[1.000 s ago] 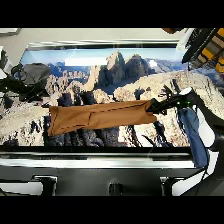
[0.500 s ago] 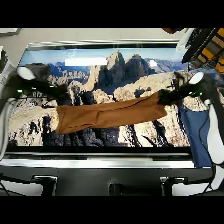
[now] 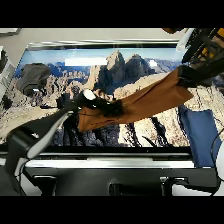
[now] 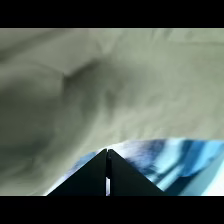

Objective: Fold the clothes and pants, and hang the long-sleeved shirts on hangers.

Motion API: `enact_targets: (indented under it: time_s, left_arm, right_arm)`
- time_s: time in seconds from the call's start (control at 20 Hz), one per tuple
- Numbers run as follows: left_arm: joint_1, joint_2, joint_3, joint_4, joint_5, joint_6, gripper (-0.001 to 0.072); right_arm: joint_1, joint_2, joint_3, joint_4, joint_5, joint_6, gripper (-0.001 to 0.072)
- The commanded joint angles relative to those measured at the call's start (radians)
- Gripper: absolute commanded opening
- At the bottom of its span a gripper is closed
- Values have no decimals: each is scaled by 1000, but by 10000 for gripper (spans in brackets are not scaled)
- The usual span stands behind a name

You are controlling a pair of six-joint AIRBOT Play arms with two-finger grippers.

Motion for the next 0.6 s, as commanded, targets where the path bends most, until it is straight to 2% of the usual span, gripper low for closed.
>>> enact_targets:
  time_s: [0.0, 0.35, 0.55]
  left_arm:
    - [-109, -104, 72, -193, 108, -1, 18]
    - [-208, -262, 319, -258, 123, -80, 18]
    - [-239, -287, 370, -277, 110, -78, 18]
  right_arm:
    - [1, 41, 64, -19, 138, 63, 31]
    - [1, 130, 64, -19, 183, 106, 31]
    - [2, 134, 63, -19, 164, 106, 31]
